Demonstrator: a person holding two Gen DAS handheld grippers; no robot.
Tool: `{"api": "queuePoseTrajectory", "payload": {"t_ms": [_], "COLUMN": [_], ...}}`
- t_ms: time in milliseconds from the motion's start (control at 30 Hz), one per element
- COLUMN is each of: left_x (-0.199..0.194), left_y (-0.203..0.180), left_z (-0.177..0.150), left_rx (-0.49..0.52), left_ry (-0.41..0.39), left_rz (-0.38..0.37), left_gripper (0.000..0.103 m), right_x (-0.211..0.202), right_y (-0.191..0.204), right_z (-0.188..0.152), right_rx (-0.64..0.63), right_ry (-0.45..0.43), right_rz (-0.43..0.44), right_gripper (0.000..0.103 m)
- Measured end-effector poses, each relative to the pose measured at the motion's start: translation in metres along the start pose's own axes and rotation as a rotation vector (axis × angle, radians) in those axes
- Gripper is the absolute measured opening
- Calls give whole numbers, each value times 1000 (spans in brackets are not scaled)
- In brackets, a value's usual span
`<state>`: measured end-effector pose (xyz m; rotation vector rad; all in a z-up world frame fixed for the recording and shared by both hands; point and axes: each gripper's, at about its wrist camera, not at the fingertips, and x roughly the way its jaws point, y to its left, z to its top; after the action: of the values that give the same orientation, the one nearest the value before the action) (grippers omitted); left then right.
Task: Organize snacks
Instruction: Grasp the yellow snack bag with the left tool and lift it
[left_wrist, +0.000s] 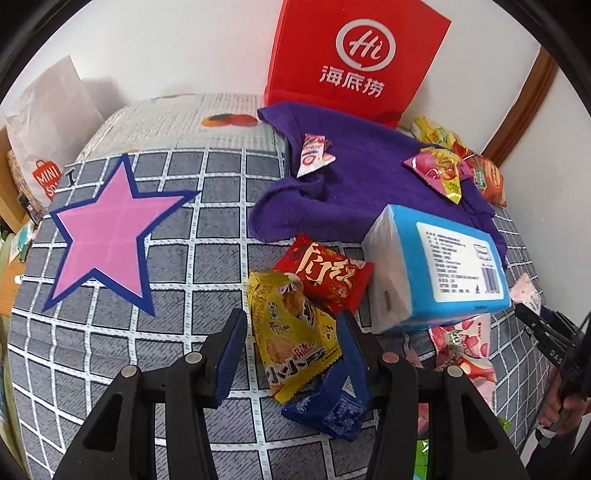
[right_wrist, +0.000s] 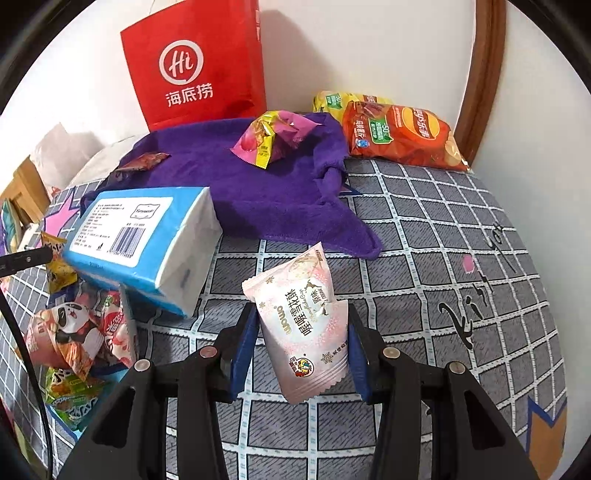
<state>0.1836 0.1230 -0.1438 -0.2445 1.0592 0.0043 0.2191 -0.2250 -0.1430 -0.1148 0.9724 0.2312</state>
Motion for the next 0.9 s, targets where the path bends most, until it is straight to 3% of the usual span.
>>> {"api": "queuePoseTrajectory", "payload": {"t_ms": [433,733,900], "left_x": [23,23,9], "left_y": [4,5,8], "left_z": [1,0,-1], "left_rx": [-8,3,7], "left_ry": [22,5,-22], "left_rz": [-1,-12,-21], "left_gripper": [47,37,37], "right_x": [-13,-24,-34], "right_y": [14,26,32], "right_z": [-1,1,1], "right_rx": [0,-2,-6], "right_ry": [-5,-18,-34], "right_rz": [-8,-6,-2], "right_gripper": [45,45,45]}}
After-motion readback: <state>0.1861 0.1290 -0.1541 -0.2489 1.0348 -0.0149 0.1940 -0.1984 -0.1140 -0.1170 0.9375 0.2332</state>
